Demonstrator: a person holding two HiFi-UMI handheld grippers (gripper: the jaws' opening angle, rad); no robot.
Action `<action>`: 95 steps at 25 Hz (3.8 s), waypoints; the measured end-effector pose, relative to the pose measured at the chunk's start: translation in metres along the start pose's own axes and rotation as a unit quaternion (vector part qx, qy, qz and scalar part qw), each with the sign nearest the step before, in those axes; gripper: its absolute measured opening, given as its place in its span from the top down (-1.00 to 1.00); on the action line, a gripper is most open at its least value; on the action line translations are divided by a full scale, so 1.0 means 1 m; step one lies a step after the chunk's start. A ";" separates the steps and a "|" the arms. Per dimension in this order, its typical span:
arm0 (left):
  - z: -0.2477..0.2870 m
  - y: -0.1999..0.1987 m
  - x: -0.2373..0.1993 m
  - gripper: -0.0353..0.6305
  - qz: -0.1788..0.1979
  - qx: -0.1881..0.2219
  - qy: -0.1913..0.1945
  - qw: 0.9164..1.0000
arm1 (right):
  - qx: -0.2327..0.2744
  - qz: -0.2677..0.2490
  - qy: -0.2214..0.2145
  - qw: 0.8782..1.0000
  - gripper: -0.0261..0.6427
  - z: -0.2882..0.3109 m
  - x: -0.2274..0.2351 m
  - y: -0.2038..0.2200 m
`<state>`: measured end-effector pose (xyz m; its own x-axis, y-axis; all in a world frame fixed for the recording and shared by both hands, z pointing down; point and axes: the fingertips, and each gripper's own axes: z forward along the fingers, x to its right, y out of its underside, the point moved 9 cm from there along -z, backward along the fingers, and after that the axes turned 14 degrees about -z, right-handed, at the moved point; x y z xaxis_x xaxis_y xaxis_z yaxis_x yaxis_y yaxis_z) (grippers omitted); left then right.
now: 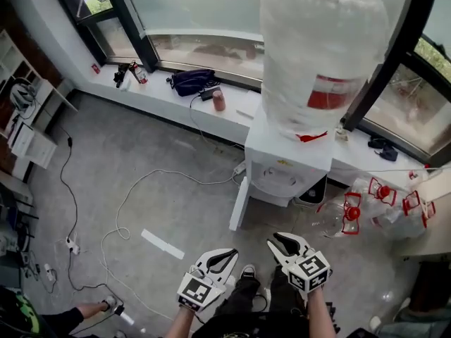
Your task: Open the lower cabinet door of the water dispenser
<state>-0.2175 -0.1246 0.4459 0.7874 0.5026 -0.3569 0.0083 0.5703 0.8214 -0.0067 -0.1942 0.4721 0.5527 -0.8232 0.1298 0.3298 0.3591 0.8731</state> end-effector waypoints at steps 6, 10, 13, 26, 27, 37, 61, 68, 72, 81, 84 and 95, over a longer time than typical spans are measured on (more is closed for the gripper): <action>-0.034 0.001 0.019 0.84 0.022 -0.020 0.015 0.999 | 0.025 -0.002 0.052 0.998 0.61 -0.059 -0.027 -0.025; -0.053 0.005 0.027 0.84 0.035 -0.034 0.024 0.999 | 0.026 -0.009 0.076 0.997 0.61 -0.093 -0.042 -0.033; -0.058 0.003 0.034 0.84 0.029 -0.035 0.023 0.999 | 0.030 -0.006 0.085 0.996 0.61 -0.116 -0.052 -0.037; -0.043 -0.023 0.158 0.84 0.057 0.021 0.056 0.997 | 0.074 -0.019 0.107 0.991 0.66 -0.236 -0.085 -0.011; -0.044 -0.021 0.173 0.84 0.055 0.025 0.057 0.997 | 0.077 -0.020 0.106 0.991 0.68 -0.246 -0.089 -0.005; -0.067 0.012 0.304 0.84 0.051 0.068 0.053 0.995 | 0.129 -0.053 0.091 0.986 0.89 -0.340 -0.127 0.035; -0.118 0.063 0.397 0.84 0.075 0.084 0.052 0.992 | 0.115 -0.103 0.041 0.987 0.89 -0.394 -0.195 0.053; -0.114 0.060 0.397 0.84 0.081 0.079 0.065 0.991 | 0.110 -0.113 0.049 0.986 0.89 -0.398 -0.192 0.051; -0.114 0.062 0.397 0.84 0.085 0.072 0.069 0.991 | 0.106 -0.116 0.060 0.986 0.89 -0.403 -0.187 0.052; -0.109 0.063 0.401 0.84 0.085 0.064 0.077 0.991 | 0.103 -0.105 0.082 0.986 0.89 -0.416 -0.175 0.055; -0.109 0.064 0.402 0.84 0.087 0.063 0.077 0.991 | 0.102 -0.105 0.081 0.986 0.89 -0.417 -0.175 0.058; -0.110 0.067 0.408 0.84 0.090 0.071 0.074 0.991 | 0.098 -0.119 0.066 0.986 0.89 -0.417 -0.178 0.065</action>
<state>0.0362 0.1902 0.3063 0.6848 0.6839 -0.2516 -0.0296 0.3711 0.9281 0.2356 0.1593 0.3093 0.5762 -0.8052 -0.1402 0.3146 0.0602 0.9473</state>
